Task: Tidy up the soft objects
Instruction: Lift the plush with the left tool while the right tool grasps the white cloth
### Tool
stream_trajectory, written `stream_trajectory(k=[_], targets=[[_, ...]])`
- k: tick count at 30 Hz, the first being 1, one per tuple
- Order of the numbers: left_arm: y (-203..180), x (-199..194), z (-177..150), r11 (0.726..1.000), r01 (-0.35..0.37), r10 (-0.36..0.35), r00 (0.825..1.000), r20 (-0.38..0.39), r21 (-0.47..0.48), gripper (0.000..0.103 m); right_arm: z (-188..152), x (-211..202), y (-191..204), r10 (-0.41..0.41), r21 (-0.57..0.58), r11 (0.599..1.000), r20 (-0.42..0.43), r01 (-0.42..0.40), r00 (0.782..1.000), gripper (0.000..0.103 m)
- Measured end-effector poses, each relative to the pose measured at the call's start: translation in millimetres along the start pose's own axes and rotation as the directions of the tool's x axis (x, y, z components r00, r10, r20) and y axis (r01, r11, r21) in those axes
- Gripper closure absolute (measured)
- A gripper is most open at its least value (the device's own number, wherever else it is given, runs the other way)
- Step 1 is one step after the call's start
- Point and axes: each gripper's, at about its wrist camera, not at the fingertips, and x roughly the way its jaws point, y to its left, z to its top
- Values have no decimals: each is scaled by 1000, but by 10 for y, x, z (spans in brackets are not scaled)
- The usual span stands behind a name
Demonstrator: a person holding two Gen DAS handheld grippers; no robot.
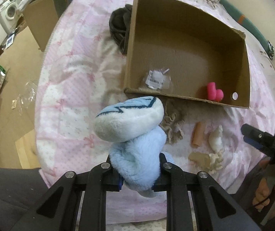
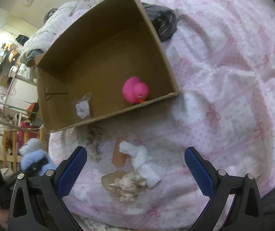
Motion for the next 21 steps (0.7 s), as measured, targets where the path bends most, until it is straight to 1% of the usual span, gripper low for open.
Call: stream_trajectory(k=[4, 6, 7, 9, 11, 12, 14, 15, 17, 18, 19, 20, 21], targets=[[-65, 8, 5, 1000, 4, -5, 1000, 31, 17, 85, -21, 122, -44, 2, 32, 1000, -71, 0, 997, 0], [-106, 22, 6, 1000, 7, -8, 999, 36, 31, 85, -29, 211, -56, 4, 40, 999, -108, 0, 994, 10], [-118, 36, 2, 999, 8, -9, 999, 35, 33, 85, -33, 259, -59, 12, 44, 999, -127, -6, 992, 17], [-130, 62, -8, 999, 8, -9, 1000, 30, 33, 85, -39, 405, -75, 54, 72, 997, -190, -41, 980, 18], [-121, 71, -12, 1000, 13, -13, 1000, 24, 25, 85, -44, 527, -55, 35, 59, 998, -228, -22, 973, 27], [-123, 70, -12, 1000, 14, -15, 1000, 23, 22, 85, -44, 568, -36, 20, 46, 999, -237, -9, 971, 30], [-115, 66, -4, 1000, 17, -17, 1000, 24, 14, 85, -47, 646, 8, -15, 16, 1000, -258, 20, 966, 49], [-109, 64, 0, 1000, 18, -18, 999, 26, 9, 85, -53, 683, 27, -37, -2, 999, -265, 38, 963, 53], [-90, 57, 9, 1000, 18, -18, 999, 30, -2, 85, -65, 724, 48, -72, -27, 997, -265, 67, 962, 73], [-76, 56, 15, 1000, 19, -19, 999, 32, -9, 85, -67, 724, 52, -84, -35, 996, -256, 77, 963, 74], [-62, 54, 22, 1000, 20, -20, 999, 32, -17, 85, -69, 715, 61, -84, -39, 996, -248, 77, 965, 78], [-50, 54, 27, 1000, 21, -20, 999, 32, -21, 85, -65, 714, 89, -85, -47, 996, -243, 76, 966, 80], [-36, 52, 32, 999, 19, -18, 999, 34, -28, 85, -64, 692, 103, -88, -54, 996, -231, 77, 969, 81]])
